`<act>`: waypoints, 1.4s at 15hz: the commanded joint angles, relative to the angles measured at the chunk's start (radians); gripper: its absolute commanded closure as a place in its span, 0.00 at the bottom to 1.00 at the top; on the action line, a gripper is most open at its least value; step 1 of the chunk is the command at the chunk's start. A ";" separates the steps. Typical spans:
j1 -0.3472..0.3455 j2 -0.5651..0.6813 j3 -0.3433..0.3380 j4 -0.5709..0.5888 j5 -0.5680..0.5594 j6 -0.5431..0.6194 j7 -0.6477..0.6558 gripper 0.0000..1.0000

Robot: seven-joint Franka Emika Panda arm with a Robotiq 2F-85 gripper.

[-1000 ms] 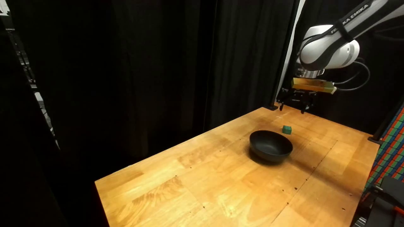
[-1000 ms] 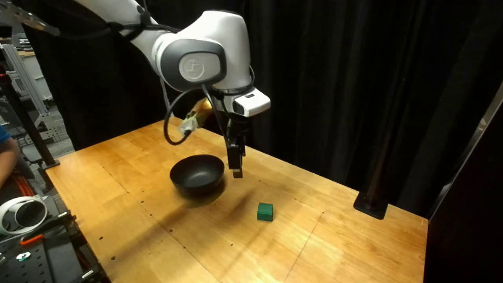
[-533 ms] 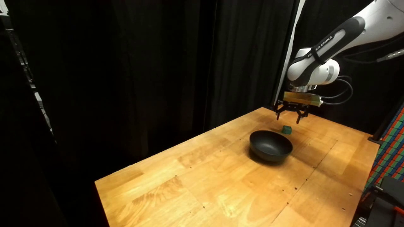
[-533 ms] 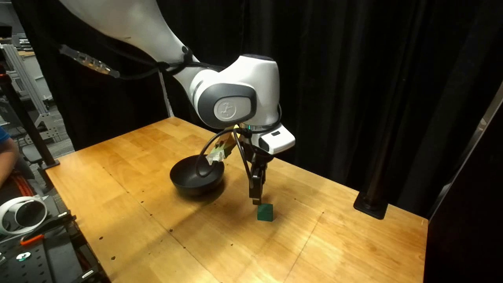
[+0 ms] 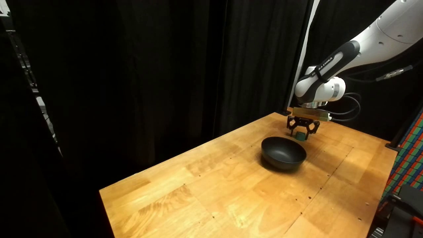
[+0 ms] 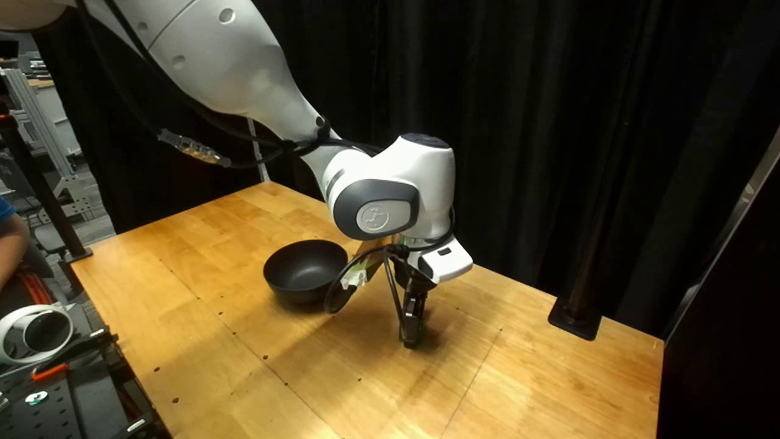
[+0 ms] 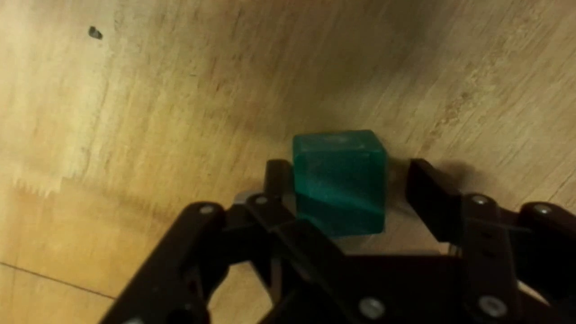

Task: Put the green block into the bowl.

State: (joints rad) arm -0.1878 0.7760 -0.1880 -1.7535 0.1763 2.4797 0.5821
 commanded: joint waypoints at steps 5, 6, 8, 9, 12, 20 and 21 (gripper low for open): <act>0.015 -0.037 -0.028 0.022 0.046 -0.053 0.024 0.83; 0.014 -0.079 -0.022 -0.009 0.053 -0.069 0.020 0.83; 0.011 -0.173 -0.001 -0.077 0.076 -0.086 -0.002 0.83; 0.007 -0.228 0.018 -0.116 0.099 -0.098 -0.021 0.83; -0.009 -0.359 0.096 -0.220 0.213 -0.178 -0.137 0.83; 0.038 -0.459 0.133 -0.398 0.336 -0.427 -0.221 0.28; 0.041 -0.466 0.132 -0.411 0.352 -0.428 -0.231 0.19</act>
State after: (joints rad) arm -0.1460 0.3704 -0.0553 -2.1012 0.4678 2.0761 0.4080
